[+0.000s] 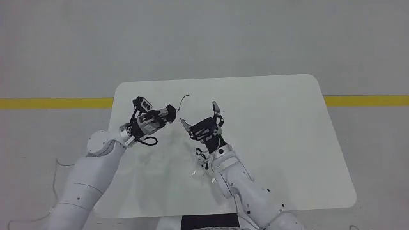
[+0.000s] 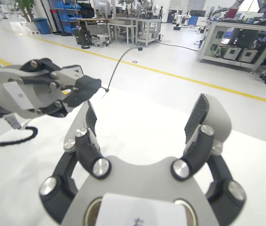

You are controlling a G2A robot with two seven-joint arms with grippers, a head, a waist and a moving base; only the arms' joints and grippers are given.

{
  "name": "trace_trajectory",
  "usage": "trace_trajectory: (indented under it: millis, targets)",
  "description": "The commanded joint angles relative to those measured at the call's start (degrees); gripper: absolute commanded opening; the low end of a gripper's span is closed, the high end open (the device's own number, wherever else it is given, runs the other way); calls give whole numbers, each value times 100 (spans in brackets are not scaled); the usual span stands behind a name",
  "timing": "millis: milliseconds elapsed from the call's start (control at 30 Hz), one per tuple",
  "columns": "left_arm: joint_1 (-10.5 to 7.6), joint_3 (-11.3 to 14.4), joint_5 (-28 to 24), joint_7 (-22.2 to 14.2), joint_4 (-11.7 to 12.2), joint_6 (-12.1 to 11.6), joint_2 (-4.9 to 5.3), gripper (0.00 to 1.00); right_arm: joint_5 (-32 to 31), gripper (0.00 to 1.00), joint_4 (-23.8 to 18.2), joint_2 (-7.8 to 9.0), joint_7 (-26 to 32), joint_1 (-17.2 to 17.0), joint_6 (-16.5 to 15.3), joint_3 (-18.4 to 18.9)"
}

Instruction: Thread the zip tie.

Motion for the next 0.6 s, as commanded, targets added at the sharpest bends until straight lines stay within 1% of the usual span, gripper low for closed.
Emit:
trace_trajectory:
  millis: [0, 67, 133, 167, 200, 267, 300, 367, 567]
  targets:
    - [4, -41, -64, -64, 13, 56, 13, 0, 0, 100, -188, 142, 173, -33, -249, 72]
    - [7, -66, -127, -130, 29, 135, 24, 0, 0, 100, -329, 274, 320, -12, -618, 133]
    - [9, -78, -158, -168, 40, 169, 31, 0, 0, 100, -428, 360, 387, -21, -923, 193]
    - [10, -82, -168, -181, 48, 181, 34, 0, 0, 100, -457, 403, 434, 0, -1117, 217]
    - [12, -82, -171, -189, 63, 191, 37, 0, 0, 100, -475, 462, 495, 40, -1375, 242]
    - [10, -67, -224, -221, 74, 255, 38, 0, 0, 100, -469, 553, 535, 136, -1662, 238]
    - [1, -55, -199, -245, 89, 285, 41, 0, 0, 100, -452, 571, 555, 164, -1684, 234]
    - [-16, -48, -118, -251, 91, 263, 48, 0, 0, 100, -452, 571, 555, 164, -1684, 234]
    - [-16, -48, -118, -251, 91, 263, 48, 0, 0, 100, -452, 571, 555, 164, -1684, 234]
